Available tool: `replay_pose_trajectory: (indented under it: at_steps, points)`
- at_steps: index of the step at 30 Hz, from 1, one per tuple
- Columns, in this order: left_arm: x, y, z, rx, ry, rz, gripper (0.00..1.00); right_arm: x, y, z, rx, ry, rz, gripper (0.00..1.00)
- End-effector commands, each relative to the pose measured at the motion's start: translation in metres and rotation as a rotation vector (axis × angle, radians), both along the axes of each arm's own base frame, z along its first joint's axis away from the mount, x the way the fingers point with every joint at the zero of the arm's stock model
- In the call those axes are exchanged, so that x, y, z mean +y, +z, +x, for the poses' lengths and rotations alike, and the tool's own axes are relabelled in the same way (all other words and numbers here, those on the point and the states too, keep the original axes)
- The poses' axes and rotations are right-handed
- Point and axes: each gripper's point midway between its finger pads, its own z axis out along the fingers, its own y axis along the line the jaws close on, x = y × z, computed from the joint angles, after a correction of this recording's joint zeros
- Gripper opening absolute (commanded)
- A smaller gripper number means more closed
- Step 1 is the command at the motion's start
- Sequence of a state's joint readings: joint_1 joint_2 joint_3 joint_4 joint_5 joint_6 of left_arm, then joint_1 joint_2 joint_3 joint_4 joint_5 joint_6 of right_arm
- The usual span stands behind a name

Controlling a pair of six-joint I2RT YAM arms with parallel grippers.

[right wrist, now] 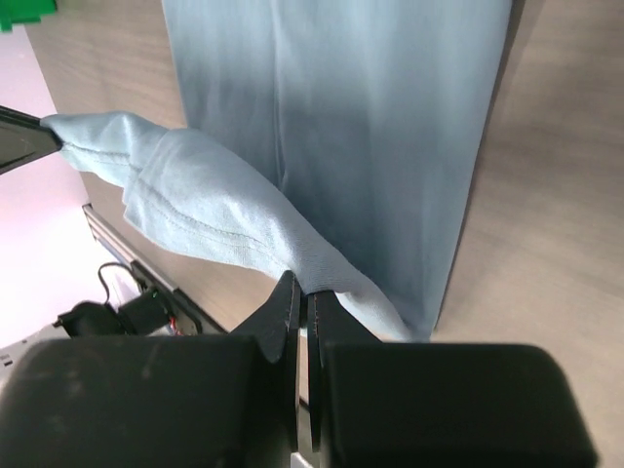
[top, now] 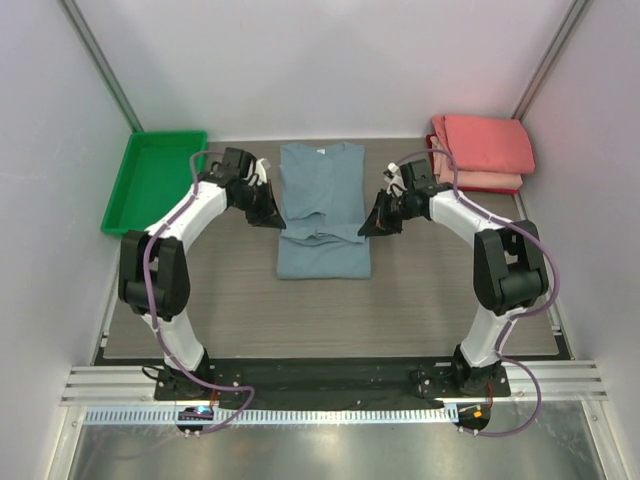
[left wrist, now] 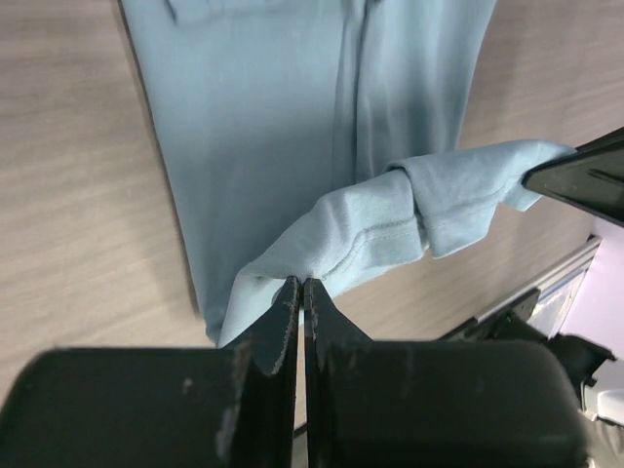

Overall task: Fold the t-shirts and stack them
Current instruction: Fold the tshirt

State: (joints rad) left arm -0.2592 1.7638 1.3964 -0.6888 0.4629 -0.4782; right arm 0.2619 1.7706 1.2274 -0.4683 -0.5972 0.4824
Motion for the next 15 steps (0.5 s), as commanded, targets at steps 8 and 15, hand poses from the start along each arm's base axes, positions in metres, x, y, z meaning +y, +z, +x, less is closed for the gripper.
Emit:
replay_pose_trajectory:
  at_steps: [8,15]
  points:
    - [-0.011,-0.010,0.056,-0.042,-0.003,-0.013,0.00,0.007,-0.001,0.068,-0.090,0.005,0.013,0.01]
    - [-0.005,-0.025,0.082,-0.055,0.029,0.037,0.09,0.007,-0.011,0.100,-0.134,0.006,-0.013,0.16]
